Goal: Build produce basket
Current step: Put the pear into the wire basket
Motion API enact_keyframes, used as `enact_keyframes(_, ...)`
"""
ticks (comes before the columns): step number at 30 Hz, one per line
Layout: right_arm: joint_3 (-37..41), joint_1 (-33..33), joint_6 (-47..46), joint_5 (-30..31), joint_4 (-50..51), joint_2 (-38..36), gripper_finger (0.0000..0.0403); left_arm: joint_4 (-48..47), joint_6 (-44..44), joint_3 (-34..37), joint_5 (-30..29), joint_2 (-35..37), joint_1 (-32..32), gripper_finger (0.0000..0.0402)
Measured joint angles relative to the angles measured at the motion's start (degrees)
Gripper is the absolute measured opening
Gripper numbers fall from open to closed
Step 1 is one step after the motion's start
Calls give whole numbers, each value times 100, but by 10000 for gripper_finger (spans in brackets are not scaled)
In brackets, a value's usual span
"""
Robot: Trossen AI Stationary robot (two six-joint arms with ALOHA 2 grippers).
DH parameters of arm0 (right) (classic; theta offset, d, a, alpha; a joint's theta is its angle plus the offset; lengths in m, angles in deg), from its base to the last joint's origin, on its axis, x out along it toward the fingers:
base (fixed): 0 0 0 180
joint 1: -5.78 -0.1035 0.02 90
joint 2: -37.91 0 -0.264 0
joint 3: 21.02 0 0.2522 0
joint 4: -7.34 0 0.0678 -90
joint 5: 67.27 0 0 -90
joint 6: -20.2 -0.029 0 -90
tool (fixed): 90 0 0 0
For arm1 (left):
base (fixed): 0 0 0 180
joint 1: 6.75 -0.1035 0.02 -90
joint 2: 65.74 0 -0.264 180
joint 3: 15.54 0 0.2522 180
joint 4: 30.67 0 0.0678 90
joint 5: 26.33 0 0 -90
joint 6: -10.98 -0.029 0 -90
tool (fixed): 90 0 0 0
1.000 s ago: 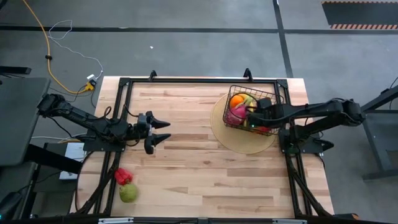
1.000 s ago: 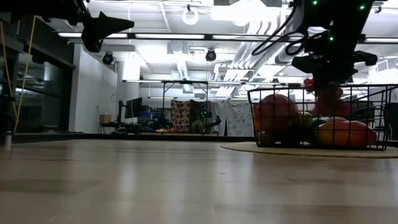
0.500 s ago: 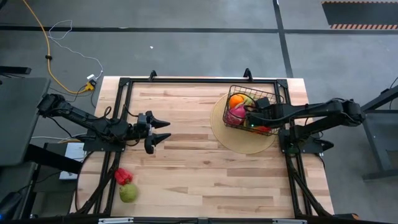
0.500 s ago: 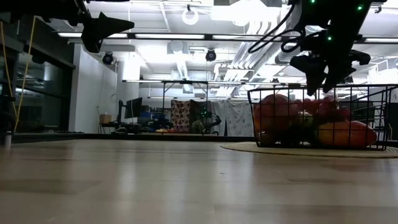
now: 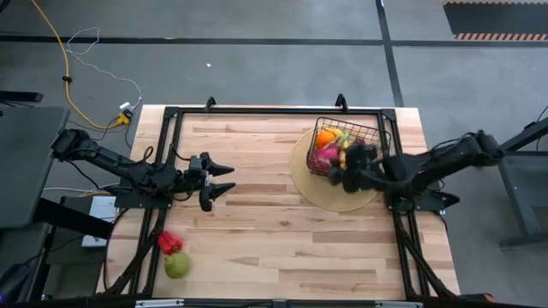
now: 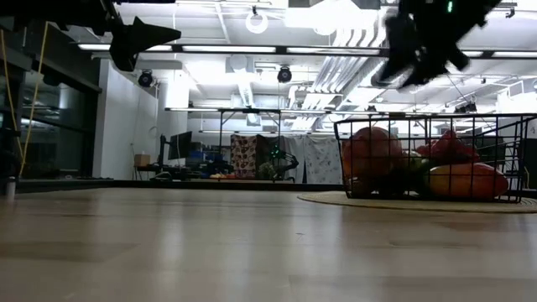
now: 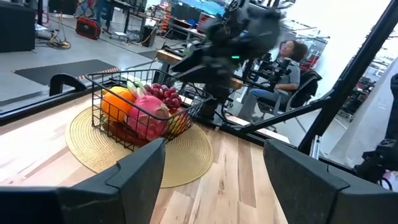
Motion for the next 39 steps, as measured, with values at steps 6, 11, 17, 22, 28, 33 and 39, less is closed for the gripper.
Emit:
enact_keyframes(6, 0, -1398, 1994, 545, -2695, 245, 268, 27, 5, 0, -32, -2, 2, 261)
enact_keyframes(11, 0, -1961, 3160, 465, -3968, 606, 268, 28, 15, 0, 1, -2, 2, 261)
enact_keyframes(17, 0, -2081, 3382, 536, -4384, 1262, 268, 32, 3, 0, -45, 0, 2, 261)
enact_keyframes(22, 0, -2079, 3529, 708, -4848, 1951, 268, 31, 2, 0, -62, -2, 2, 261)
enact_keyframes(28, 0, -2046, 3879, 755, -5504, 2404, 268, 35, -1, 0, -60, -2, 2, 261)
enact_keyframes(33, 336, -1796, 4010, 293, -6159, 2543, 268, 35, -235, -2, -60, -2, 2, 261)
enact_keyframes(39, 1812, -1147, 4259, -1056, -9466, 2565, 268, 88, -422, 0, -58, -2, 4, 261)
